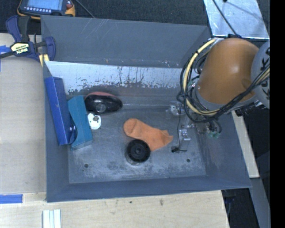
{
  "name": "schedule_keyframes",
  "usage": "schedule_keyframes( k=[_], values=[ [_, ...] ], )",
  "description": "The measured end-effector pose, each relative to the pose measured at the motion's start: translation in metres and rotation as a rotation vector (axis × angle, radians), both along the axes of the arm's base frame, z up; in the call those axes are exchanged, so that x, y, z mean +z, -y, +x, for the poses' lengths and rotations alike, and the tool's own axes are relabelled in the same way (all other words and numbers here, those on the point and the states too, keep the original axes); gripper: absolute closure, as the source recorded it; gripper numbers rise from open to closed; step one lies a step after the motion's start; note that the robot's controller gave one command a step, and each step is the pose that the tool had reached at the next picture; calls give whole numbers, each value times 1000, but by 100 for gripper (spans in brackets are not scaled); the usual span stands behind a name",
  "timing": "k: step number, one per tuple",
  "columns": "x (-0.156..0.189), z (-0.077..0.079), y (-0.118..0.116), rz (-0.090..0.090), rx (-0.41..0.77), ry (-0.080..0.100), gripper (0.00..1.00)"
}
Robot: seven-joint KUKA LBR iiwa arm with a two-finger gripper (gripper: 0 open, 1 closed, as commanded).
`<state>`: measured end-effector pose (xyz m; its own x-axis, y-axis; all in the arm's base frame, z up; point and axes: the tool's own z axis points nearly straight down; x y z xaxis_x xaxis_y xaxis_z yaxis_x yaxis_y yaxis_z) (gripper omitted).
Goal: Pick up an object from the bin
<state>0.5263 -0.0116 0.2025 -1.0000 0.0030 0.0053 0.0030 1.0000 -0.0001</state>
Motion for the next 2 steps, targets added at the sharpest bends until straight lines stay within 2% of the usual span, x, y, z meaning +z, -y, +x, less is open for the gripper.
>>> schedule_keyframes(
  k=[1, 2],
  values=[
    [5, 2, 0, 0, 0, 9, 0],
    [-35, 21, 0, -1, 56, 16, 0]
  ],
)
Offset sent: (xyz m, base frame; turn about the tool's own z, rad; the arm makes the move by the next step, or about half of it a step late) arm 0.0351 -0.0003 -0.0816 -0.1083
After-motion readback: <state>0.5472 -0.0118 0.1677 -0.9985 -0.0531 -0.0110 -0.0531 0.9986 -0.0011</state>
